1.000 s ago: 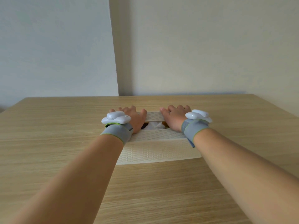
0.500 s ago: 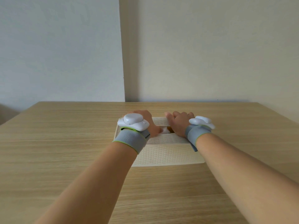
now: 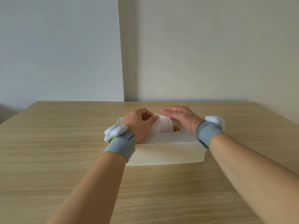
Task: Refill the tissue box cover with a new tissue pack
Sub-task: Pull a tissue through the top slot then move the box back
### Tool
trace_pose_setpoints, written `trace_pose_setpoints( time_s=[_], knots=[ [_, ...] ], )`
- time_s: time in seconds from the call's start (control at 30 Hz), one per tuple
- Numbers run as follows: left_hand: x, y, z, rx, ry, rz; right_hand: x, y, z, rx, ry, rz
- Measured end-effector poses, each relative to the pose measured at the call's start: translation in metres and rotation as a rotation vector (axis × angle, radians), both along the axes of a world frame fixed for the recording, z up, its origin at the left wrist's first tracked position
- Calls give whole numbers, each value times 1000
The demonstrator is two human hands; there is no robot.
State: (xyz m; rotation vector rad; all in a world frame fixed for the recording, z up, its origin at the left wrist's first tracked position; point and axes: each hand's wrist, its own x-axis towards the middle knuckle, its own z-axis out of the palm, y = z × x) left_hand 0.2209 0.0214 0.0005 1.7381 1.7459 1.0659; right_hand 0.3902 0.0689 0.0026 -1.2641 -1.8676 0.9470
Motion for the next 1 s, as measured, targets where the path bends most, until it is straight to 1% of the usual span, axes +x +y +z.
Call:
trace_pose_setpoints(
  time_s=[0.1,0.2,0.3,0.4,0.5,0.57,0.67,0.73,0.8,0.83,0.9,1.0],
  knots=[
    [-1,-1,3,-24,-7,-9,5,-2,5,-34,-37,76],
    [-8,-3,6,-102,-25,-114,5,-5,5,-35,-99,41],
    [-15,-2,3,-94,-65,-188,3,-4,3,-25,-182,45],
    [-17,-4,1,-63,-128,-158,1,-5,2,12,-269,29],
    [-16,-6,2,-55,-177,-110,0,-5,0,54,-289,12],
    [-17,-7,2,-54,-193,-95,1,-4,0,41,-287,16],
    [-14,-10,4,-66,-151,-131,1,-5,2,-9,-254,21],
    [-12,-10,3,-77,-65,-168,1,-5,2,-13,-227,19],
    [-11,-8,2,-69,6,-158,3,-4,2,-4,-187,28],
    [-12,-8,1,-56,7,-144,3,-2,1,-11,-172,36],
    [-11,-8,1,-33,26,-125,3,-1,1,-29,-177,48],
    [-9,-11,1,-13,79,-115,3,-3,-2,16,-238,9]
  ],
)
